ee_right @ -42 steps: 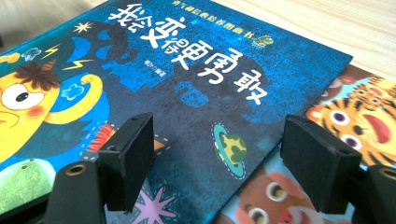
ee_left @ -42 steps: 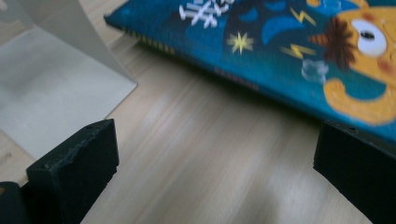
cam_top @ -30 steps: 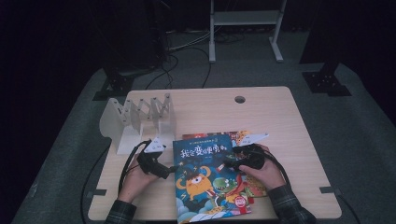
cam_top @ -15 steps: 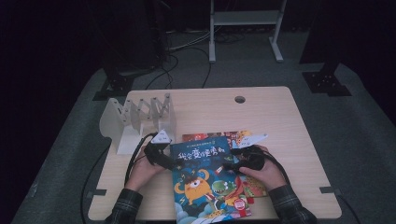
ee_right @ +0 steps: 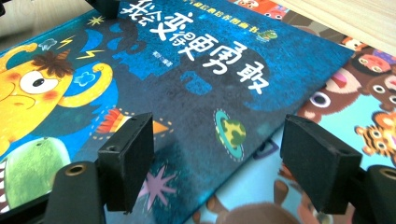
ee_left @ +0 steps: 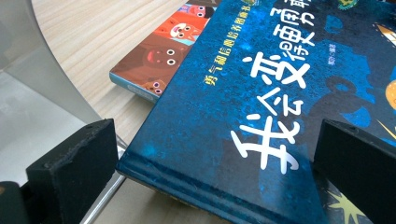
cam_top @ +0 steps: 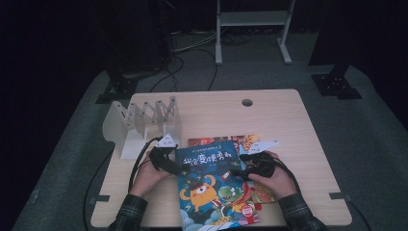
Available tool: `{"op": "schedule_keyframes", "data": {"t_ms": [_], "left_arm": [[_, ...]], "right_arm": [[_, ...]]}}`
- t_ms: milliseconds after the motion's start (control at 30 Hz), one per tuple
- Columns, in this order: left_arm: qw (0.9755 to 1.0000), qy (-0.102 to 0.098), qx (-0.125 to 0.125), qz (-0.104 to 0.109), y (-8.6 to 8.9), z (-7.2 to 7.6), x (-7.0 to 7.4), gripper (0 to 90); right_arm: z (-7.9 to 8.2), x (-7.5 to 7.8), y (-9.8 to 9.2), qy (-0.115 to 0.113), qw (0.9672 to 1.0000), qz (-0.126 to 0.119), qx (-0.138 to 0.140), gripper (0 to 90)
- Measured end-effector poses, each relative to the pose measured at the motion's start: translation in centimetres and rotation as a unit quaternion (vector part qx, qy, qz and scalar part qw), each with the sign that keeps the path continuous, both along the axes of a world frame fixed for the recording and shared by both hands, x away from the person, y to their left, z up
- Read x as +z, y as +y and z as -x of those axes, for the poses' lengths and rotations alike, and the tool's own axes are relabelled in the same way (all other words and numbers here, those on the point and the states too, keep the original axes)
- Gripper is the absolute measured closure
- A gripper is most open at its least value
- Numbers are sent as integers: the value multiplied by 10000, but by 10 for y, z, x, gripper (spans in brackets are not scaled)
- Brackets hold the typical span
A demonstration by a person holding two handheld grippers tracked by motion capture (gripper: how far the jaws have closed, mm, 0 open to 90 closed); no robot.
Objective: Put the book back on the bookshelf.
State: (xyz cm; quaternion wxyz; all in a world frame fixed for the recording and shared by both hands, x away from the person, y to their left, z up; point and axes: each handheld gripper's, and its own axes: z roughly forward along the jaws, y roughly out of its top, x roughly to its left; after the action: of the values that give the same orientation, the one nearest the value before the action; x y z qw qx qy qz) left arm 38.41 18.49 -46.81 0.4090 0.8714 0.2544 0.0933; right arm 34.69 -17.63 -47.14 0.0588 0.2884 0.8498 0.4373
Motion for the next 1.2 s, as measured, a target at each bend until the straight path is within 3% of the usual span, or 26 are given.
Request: {"op": "schedule_keyframes", "data": {"t_ms": [233, 500, 700, 1000, 1200], "left_arm": [[9999, -27, 76, 71, 2, 7, -2, 0], [10000, -1, 87, 32, 2, 7, -1, 0], [10000, 21, 52, -28, 1, 6, 0, 0], [9999, -32, 0, -152, -5, 5, 2, 0], [10000, 18, 14, -97, -5, 4, 1, 0]], "right_arm": [[18, 5, -14, -5, 9998, 187, -30, 261], [49, 6, -38, -44, 9998, 172, -103, 259], [72, 7, -51, -134, 9997, 186, 24, 243], [105, 4, -62, -81, 9997, 150, 164, 229], [122, 4, -68, -82, 9996, 105, 260, 228]]}}
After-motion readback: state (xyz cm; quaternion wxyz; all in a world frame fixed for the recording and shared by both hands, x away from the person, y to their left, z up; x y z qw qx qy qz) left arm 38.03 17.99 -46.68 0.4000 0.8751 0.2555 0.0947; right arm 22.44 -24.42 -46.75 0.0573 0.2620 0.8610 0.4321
